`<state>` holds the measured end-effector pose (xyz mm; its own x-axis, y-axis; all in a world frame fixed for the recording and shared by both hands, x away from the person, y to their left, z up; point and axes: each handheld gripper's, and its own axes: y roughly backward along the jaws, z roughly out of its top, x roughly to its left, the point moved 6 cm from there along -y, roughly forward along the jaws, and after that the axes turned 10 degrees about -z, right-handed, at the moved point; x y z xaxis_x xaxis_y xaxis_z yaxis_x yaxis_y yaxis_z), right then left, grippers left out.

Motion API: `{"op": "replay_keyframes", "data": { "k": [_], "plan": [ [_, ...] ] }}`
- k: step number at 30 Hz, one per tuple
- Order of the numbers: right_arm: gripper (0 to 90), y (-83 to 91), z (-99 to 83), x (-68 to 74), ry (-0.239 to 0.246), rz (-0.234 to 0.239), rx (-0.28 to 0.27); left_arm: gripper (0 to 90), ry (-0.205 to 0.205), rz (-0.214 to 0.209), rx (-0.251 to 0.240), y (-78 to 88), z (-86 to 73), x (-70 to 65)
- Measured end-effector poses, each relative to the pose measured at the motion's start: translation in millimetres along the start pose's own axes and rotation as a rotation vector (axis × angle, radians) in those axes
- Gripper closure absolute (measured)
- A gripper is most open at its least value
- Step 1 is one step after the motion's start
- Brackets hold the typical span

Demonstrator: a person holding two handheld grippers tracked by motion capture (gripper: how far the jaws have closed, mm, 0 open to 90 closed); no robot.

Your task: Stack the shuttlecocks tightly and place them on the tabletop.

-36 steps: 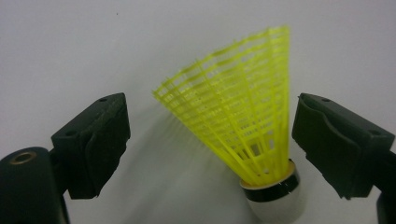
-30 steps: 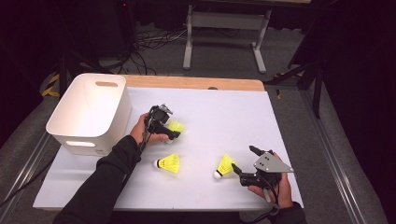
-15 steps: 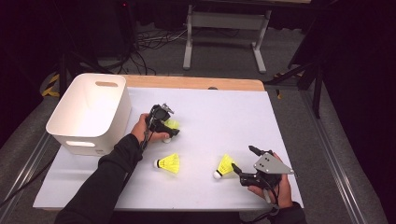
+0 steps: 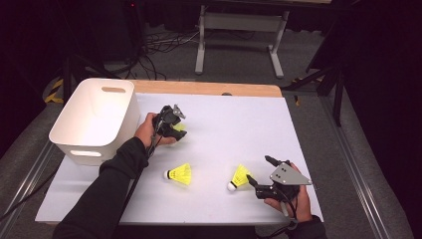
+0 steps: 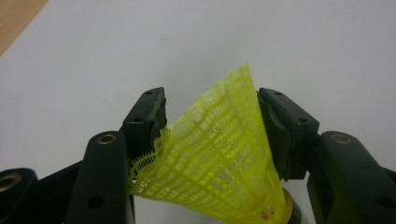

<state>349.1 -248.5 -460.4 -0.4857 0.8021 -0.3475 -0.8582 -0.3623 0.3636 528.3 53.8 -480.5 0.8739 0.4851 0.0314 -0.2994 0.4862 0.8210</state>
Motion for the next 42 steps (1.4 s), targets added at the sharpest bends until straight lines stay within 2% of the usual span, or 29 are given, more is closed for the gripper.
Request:
{"op": "replay_keyframes", "data": {
  "k": [3,4,5,6,8,9,12,17,20,24,27,29,34,38,39,42],
  "plan": [
    [16.1,-1.0,-0.7,0.8,0.002,0.002,0.005,43.2,-0.01,0.002,-0.002,1.1,-0.1,0.0],
    [16.1,-1.2,-0.7,1.1,0.004,0.003,0.006,43.2,-0.019,-0.013,0.011,0.6,-1.3,-0.5],
    [16.0,-1.5,-1.1,1.4,0.011,0.002,0.008,43.0,-0.018,-0.018,0.004,-0.7,-1.8,-1.8],
    [16.0,-1.6,-1.3,1.7,0.011,0.003,0.009,43.1,-0.032,-0.016,0.015,-1.2,-3.4,-2.2],
    [16.0,-1.9,-1.7,2.1,0.012,0.004,0.011,42.7,-0.037,-0.026,0.027,-3.1,-5.5,-2.9],
    [15.9,-2.4,-1.9,2.0,0.01,0.005,0.012,39.5,-0.043,-0.034,0.038,-4.1,-6.6,-3.3],
    [15.9,-2.7,-2.2,2.4,0.014,0.008,0.013,39.1,-0.049,-0.031,0.063,-4.8,-8.6,-3.2],
    [15.7,-2.3,-1.6,2.8,0.014,0.01,0.01,31.8,-0.019,-0.059,0.026,-2.9,-7.5,-6.2],
    [15.7,-2.2,-1.6,2.7,0.014,0.011,0.01,30.9,-0.019,-0.064,0.019,-1.2,-8.1,-8.4],
    [15.7,-1.8,-1.0,2.8,0.016,0.012,0.006,30.9,-0.009,-0.072,-0.001,-0.6,-8.7,-9.6],
    [15.7,-1.4,-0.5,3.1,0.019,0.011,0.006,31.3,0.014,-0.103,-0.042,1.6,-8.3,-12.2],
    [15.7,-0.9,0.0,3.3,0.016,0.012,0.001,34.3,-0.005,-0.103,-0.052,3.9,-8.1,-15.2],
    [15.7,-1.3,-0.1,3.6,0.02,0.014,0.004,41.6,-0.041,-0.052,-0.063,10.8,-5.5,-14.4],
    [15.7,-1.7,0.0,4.1,0.019,0.013,0.005,45.4,-0.019,-0.002,-0.063,14.3,-4.8,-7.0],
    [15.7,-2.0,-0.3,4.6,0.019,0.016,0.008,45.9,-0.026,0.059,-0.043,15.0,-6.1,-2.1],
    [15.6,-2.6,-0.7,4.9,0.018,0.022,0.008,46.0,-0.019,0.079,-0.042,15.5,-7.8,1.5]
  ]
}}
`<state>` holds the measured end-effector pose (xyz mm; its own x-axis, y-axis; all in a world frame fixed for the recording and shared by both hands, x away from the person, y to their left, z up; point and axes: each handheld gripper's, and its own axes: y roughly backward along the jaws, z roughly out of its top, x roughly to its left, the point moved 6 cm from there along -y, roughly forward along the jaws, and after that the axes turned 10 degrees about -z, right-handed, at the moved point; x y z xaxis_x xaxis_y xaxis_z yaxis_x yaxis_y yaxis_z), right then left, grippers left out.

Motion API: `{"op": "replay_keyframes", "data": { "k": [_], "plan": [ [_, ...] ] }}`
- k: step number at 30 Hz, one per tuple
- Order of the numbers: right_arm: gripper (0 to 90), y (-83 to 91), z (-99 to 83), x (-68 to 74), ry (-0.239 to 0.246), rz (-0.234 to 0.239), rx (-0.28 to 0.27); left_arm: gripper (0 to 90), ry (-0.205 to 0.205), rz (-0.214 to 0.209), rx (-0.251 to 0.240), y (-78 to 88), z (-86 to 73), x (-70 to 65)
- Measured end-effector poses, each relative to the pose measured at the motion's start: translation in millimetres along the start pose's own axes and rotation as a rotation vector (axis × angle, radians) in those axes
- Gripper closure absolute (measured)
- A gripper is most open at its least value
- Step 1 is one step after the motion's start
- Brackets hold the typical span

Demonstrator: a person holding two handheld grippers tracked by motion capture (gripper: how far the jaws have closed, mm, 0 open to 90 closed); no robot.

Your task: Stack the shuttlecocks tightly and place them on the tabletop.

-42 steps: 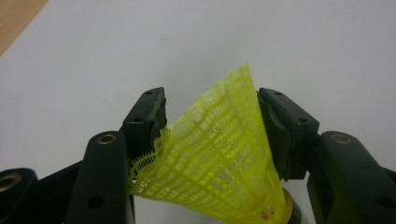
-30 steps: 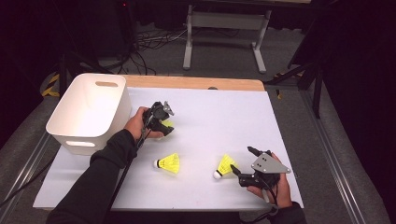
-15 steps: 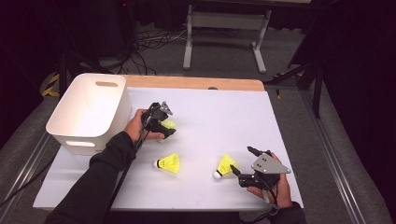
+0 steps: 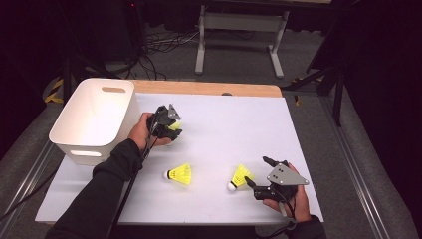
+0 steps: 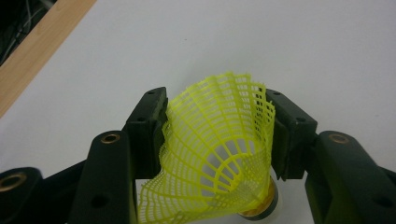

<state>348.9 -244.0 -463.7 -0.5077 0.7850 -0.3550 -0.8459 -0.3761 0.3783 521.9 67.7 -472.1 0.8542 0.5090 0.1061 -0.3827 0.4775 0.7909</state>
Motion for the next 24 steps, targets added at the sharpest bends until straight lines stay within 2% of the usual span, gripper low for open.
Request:
{"op": "replay_keyframes", "data": {
  "k": [2,3,6,9,14,16,22,24],
  "plan": [
    [15.5,-0.1,-0.1,-0.1,-0.003,0.0,-0.001,46.4,0.004,0.014,0.008,-0.8,-2.8,3.4],
    [15.5,-0.2,-0.4,-0.4,-0.001,-0.001,0.002,46.2,0.007,-0.007,0.003,-1.5,-4.0,3.0],
    [15.4,0.1,-0.3,-0.4,-0.003,0.0,0.0,43.0,-0.005,-0.031,-0.007,-3.3,-5.4,0.5],
    [15.4,0.0,-0.4,-0.3,-0.004,0.001,0.001,40.4,-0.026,-0.036,-0.007,-5.5,-5.9,-3.6],
    [15.2,-0.3,-0.4,0.8,0.006,0.002,0.004,31.6,-0.038,-0.074,-0.021,-6.6,-2.8,-9.9],
    [15.2,0.0,-0.1,1.1,0.009,0.002,0.004,30.9,-0.044,-0.089,-0.031,-6.4,-0.8,-13.1],
    [15.1,0.3,0.0,1.2,0.001,0.015,0.001,27.9,-0.07,-0.112,-0.019,-8.4,1.4,-18.5],
    [15.1,0.4,0.1,1.4,0.004,0.015,0.001,26.7,-0.064,-0.125,-0.02,-9.8,1.6,-20.0]
  ]
}}
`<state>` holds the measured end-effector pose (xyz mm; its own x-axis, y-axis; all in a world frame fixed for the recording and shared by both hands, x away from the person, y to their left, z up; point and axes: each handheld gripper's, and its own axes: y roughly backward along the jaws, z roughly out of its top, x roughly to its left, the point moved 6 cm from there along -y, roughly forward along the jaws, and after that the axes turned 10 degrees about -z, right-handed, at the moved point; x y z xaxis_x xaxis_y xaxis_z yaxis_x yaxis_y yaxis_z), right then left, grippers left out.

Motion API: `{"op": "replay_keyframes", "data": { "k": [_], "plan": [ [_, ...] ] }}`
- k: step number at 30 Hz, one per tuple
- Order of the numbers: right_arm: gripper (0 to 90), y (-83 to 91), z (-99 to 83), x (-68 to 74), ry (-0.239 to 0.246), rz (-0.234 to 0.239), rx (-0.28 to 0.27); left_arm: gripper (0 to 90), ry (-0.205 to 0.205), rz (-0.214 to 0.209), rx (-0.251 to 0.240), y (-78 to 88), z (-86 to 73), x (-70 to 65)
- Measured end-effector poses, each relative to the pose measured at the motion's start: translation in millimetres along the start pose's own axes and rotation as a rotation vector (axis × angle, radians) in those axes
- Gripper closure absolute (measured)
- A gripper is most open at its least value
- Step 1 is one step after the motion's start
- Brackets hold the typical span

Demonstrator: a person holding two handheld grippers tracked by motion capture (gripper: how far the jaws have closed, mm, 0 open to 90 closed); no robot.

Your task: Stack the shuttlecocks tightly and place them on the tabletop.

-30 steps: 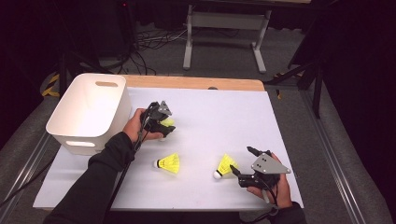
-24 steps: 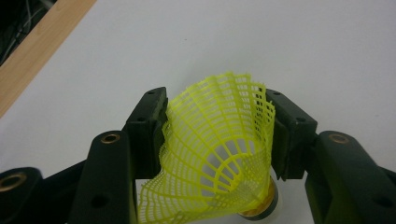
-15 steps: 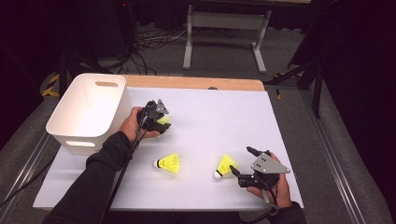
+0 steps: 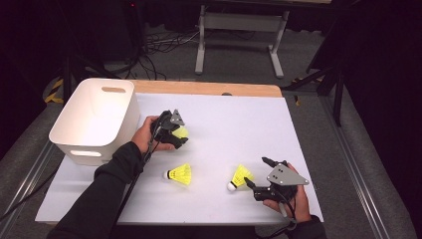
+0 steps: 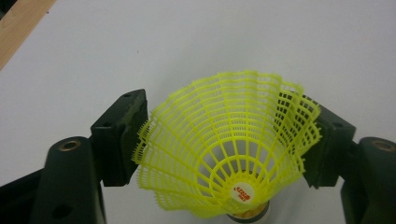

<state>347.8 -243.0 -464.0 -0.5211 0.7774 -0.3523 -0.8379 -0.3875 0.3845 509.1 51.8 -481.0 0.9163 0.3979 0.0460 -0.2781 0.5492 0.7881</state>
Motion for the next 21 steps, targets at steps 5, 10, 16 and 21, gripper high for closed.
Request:
{"op": "replay_keyframes", "data": {
  "k": [5,10,16,21],
  "plan": [
    [15.1,0.6,-0.2,0.1,-0.002,0.004,0.002,24.0,0.025,-0.015,-0.033,-0.7,-0.6,-3.0],
    [15.1,0.1,-0.4,1.3,0.007,0.008,0.005,26.5,0.032,-0.04,-0.061,0.1,-1.0,-5.7],
    [15.1,-0.2,-0.3,1.7,0.004,0.014,0.005,33.0,0.03,-0.039,-0.022,-10.3,-1.5,-6.7],
    [15.1,0.0,-0.1,2.8,0.008,0.017,0.005,29.6,0.065,-0.045,0.031,-19.8,-1.6,-6.2]
  ]
}}
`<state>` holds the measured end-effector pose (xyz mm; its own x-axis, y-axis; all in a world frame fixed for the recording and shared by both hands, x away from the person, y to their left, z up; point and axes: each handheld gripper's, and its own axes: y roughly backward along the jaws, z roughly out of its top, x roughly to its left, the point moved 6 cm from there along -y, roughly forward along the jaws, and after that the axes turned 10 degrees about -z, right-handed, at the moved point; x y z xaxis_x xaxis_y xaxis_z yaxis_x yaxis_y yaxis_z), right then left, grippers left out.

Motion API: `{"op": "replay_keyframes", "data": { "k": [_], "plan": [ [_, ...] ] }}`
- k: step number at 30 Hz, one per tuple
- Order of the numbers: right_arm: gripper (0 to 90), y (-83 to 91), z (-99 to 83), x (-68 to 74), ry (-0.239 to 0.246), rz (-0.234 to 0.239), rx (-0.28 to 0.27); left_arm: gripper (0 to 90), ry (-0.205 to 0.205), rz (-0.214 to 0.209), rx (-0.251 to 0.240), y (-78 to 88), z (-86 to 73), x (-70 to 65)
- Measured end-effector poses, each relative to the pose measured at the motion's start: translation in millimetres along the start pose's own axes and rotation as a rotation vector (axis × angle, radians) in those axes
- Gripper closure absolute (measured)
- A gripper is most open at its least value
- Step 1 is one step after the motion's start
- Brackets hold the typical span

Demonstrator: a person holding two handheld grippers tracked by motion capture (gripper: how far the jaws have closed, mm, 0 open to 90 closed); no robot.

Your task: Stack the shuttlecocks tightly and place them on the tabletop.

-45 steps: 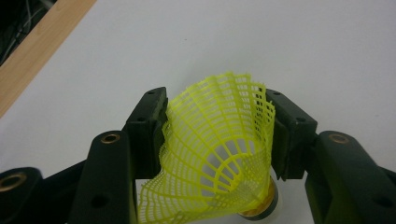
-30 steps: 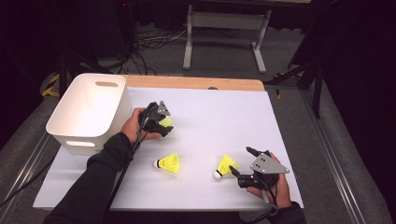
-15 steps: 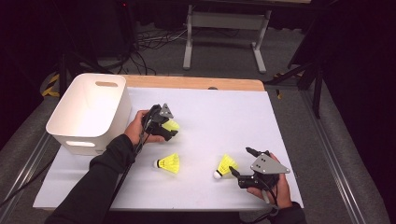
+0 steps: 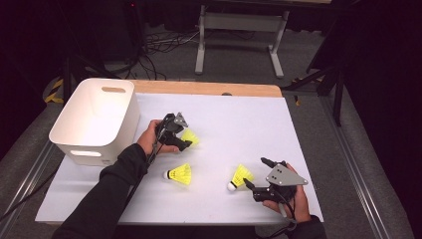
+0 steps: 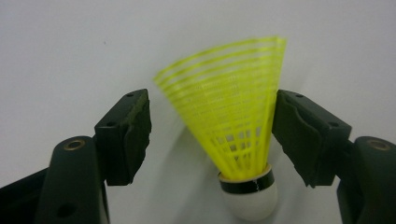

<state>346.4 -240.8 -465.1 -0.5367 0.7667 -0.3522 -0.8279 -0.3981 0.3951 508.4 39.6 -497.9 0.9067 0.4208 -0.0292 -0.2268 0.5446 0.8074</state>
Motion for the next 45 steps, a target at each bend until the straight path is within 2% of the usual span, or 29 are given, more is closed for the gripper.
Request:
{"op": "replay_keyframes", "data": {
  "k": [3,8,10,11,13,14,18,20,24,26,28,31,35,37,38,39,40,41,42,44,45],
  "plan": [
    [15.1,-0.3,-0.7,-1.0,-0.008,0.001,0.001,28.4,0.004,-0.018,0.048,-6.0,-3.4,-0.4],
    [15.2,0.6,-1.1,-1.4,-0.005,0.002,0.003,41.6,-0.011,-0.022,0.068,-6.6,-5.7,3.0],
    [15.2,0.4,-1.1,-1.9,-0.005,0.002,0.002,48.2,-0.035,0.007,0.086,-3.6,-6.1,4.6],
    [15.2,0.2,-1.2,-1.7,-0.007,0.003,0.003,51.9,-0.046,0.005,0.086,-1.8,-6.1,5.4],
    [15.2,-0.3,-1.9,-1.3,-0.001,0.006,0.008,53.2,-0.061,0.004,0.077,2.0,-5.7,6.3],
    [15.2,-0.7,-2.1,-0.2,0.0,0.009,0.012,54.9,-0.074,0.032,0.09,5.6,-6.5,8.5],
    [15.1,-0.6,-1.8,0.3,0.002,0.012,0.012,55.7,-0.076,0.045,0.106,8.9,-8.7,10.6],
    [15.1,-0.7,-1.9,0.4,0.002,0.013,0.013,55.6,-0.092,0.038,0.112,10.9,-11.0,10.8],
    [15.1,-2.2,-2.9,1.6,0.006,0.019,0.02,54.7,-0.095,0.024,0.129,12.4,-14.5,11.3],
    [15.1,-2.2,-3.0,2.4,0.011,0.021,0.024,50.2,-0.088,0.022,0.135,12.6,-15.7,11.6],
    [15.1,-2.2,-2.9,2.7,0.01,0.023,0.024,49.5,-0.093,0.0,0.134,12.0,-17.0,11.0],
    [15.1,-2.6,-3.2,2.7,0.01,0.025,0.025,46.7,-0.095,-0.004,0.137,10.7,-17.3,10.9],
    [15.1,-2.3,-3.2,3.2,0.014,0.03,0.025,43.6,-0.105,-0.029,0.119,8.7,-14.5,7.9],
    [15.0,-2.3,-3.3,3.6,0.015,0.035,0.025,34.1,-0.107,-0.045,0.093,7.8,-11.1,5.3],
    [15.0,-2.3,-3.4,3.7,0.015,0.036,0.025,32.3,-0.111,-0.061,0.069,7.5,-8.4,3.4],
    [15.0,-2.3,-3.4,4.1,0.014,0.039,0.025,28.4,-0.102,-0.059,0.047,7.1,-6.0,2.7],
    [15.0,-2.3,-3.3,4.3,0.016,0.04,0.024,23.0,-0.102,-0.059,0.047,7.1,-6.0,2.7],
    [15.1,-2.3,-3.1,4.6,0.016,0.042,0.023,20.7,-0.092,-0.057,0.021,6.9,-3.2,2.3],
    [15.1,-2.4,-3.0,4.8,0.016,0.043,0.024,20.6,-0.062,-0.067,-0.026,6.8,2.3,1.7],
    [15.0,-2.4,-3.1,4.9,0.019,0.041,0.025,17.7,-0.047,-0.064,-0.042,5.9,4.9,2.3],
    [15.0,-2.2,-3.1,5.2,0.019,0.044,0.024,17.1,-0.023,-0.071,-0.073,4.2,8.7,2.5]
  ]
}}
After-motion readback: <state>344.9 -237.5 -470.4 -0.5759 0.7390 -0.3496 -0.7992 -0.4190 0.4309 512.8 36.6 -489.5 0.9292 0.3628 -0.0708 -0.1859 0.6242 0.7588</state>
